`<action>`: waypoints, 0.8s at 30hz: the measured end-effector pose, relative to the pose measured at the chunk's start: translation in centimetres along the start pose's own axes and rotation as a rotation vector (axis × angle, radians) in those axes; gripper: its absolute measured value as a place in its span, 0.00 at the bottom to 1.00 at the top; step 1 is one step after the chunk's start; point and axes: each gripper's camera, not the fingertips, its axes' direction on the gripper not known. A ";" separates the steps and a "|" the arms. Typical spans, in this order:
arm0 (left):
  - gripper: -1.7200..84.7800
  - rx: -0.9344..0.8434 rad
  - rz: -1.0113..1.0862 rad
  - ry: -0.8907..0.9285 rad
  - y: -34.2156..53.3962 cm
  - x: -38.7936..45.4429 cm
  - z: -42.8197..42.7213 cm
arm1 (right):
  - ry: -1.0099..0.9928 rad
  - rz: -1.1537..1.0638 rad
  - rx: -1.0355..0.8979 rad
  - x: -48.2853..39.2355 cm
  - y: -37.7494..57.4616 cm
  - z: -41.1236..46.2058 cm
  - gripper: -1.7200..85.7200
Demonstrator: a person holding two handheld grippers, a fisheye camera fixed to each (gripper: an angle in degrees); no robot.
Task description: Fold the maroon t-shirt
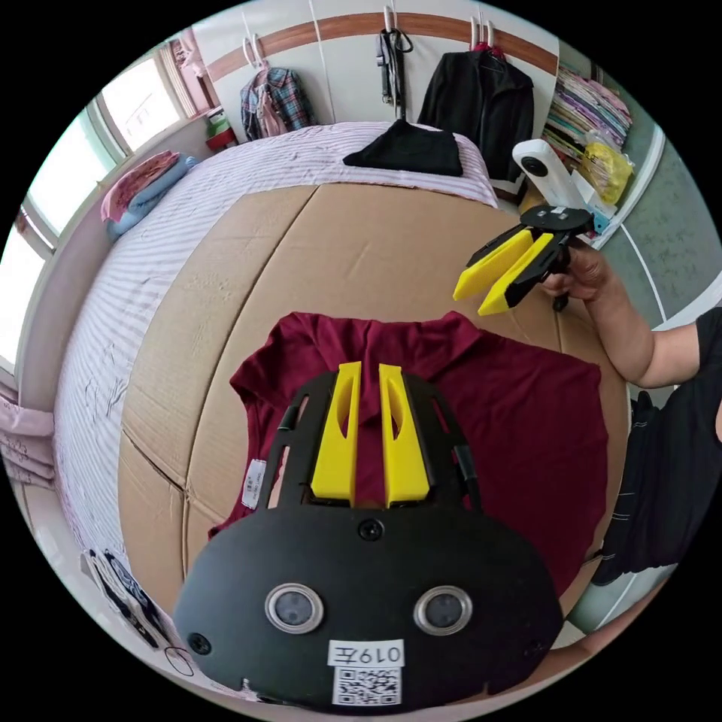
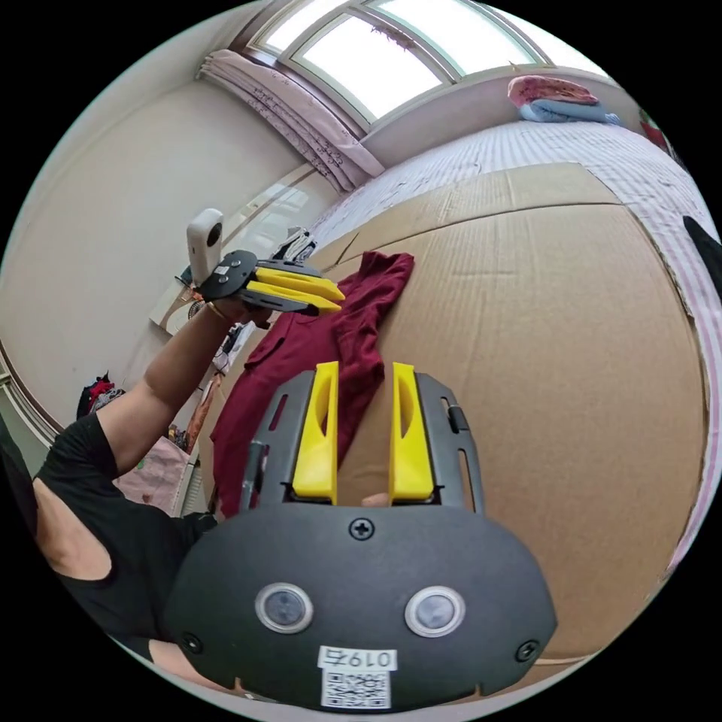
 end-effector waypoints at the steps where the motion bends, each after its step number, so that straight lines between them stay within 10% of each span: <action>1: 0.03 0.003 -0.009 0.007 0.2 -0.5 -0.3 | -0.012 0.015 -0.010 0.3 -0.4 0.3 0.14; 17: 0.03 -0.063 0.014 0.007 -1.6 -13.8 -6.1 | -0.114 0.159 -0.031 6.1 -2.8 -1.0 0.04; 24: 0.03 0.027 -0.396 0.133 -5.2 -26.0 -9.3 | -0.134 0.163 -0.028 8.6 -4.0 -2.5 0.03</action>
